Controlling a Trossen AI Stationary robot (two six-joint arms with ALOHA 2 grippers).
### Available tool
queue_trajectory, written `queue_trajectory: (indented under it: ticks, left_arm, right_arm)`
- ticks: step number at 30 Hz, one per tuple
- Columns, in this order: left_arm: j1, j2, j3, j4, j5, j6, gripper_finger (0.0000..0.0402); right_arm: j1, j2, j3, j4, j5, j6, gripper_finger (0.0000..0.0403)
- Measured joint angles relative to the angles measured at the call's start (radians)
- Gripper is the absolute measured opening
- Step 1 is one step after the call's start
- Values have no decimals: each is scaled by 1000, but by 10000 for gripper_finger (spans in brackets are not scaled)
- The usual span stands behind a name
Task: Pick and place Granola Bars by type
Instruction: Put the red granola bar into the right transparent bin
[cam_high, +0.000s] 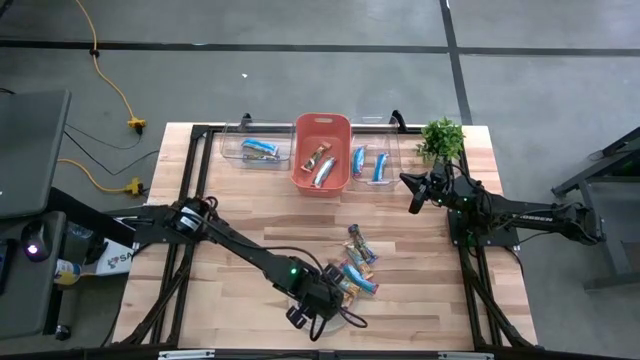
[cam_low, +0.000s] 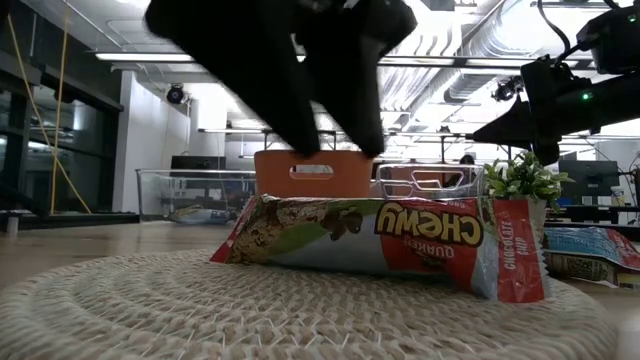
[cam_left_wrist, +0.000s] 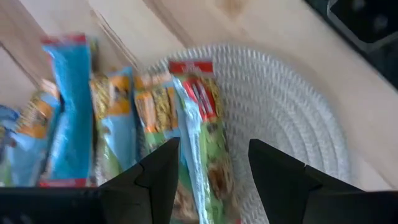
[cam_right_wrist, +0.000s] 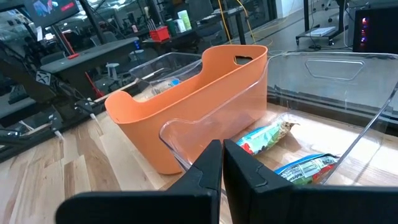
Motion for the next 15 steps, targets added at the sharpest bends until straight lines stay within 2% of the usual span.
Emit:
queue_trajectory:
  ticks: [15]
  left_arm:
    - [0, 44, -1, -12, -16, 0, 185]
  right_arm:
    - [0, 0, 0, 0, 0, 0, 0]
